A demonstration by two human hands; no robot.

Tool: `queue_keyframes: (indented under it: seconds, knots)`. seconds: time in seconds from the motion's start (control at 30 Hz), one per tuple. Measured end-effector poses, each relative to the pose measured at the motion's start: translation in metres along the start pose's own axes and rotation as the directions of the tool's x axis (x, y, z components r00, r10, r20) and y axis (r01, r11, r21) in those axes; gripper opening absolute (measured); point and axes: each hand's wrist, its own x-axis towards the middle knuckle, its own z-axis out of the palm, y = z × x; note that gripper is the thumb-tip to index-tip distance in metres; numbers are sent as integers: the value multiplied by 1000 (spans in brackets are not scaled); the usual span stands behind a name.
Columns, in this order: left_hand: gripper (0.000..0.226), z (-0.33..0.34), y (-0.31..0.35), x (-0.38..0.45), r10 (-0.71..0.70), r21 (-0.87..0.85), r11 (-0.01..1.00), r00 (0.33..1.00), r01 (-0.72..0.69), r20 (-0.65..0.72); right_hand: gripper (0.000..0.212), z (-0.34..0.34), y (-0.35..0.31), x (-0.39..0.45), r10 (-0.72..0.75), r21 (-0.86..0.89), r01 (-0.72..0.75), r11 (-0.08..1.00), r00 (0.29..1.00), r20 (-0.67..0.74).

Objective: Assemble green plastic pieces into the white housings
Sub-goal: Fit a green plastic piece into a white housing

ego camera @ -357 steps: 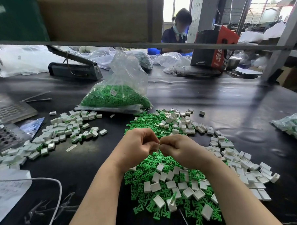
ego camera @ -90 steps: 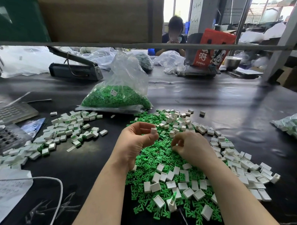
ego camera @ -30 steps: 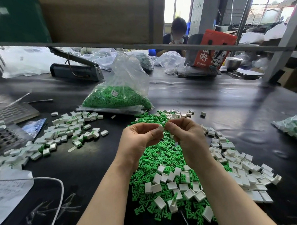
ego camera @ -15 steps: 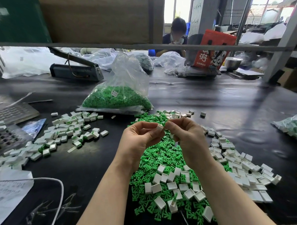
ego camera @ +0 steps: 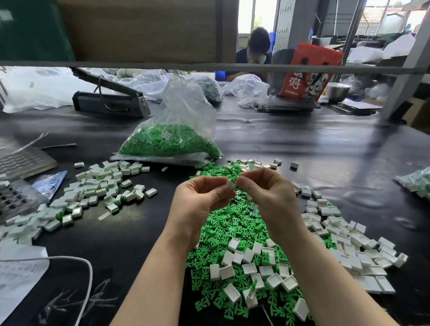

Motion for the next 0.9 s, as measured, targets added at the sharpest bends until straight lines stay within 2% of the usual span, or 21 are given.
queue_keyframes:
  seconds: [0.13, 0.33, 0.5, 0.7, 0.77, 0.9]
  knots:
    - [27, 0, 0, 1, 18, 26, 1000, 1000, -17, -7, 6, 0, 1, 0, -14, -30, 14, 999, 1000, -11]
    - [28, -1, 0, -1, 62, 119, 991, 997, -57, -37, 7, -1, 0, 1, -37, -144, 43, 989, 998, 48]
    - [12, -3, -2, 2, 111, 232, 968, 993, -100, -33, 5, -5, 1, 2, -58, -236, 79, 968, 994, 96]
    - [9, -7, -5, 5, 114, 290, 950, 993, -117, 30, 24, -11, 4, 2, 72, -533, 97, 840, 955, 287]
    - [9, -9, -7, 6, 94, 325, 939, 994, -108, 56, 31, -12, 3, 1, 107, -563, 101, 821, 939, 325]
    - [6, -12, -8, 6, 32, 422, 903, 992, -82, 124, 31, -13, 1, 1, 88, -564, 149, 812, 924, 372]
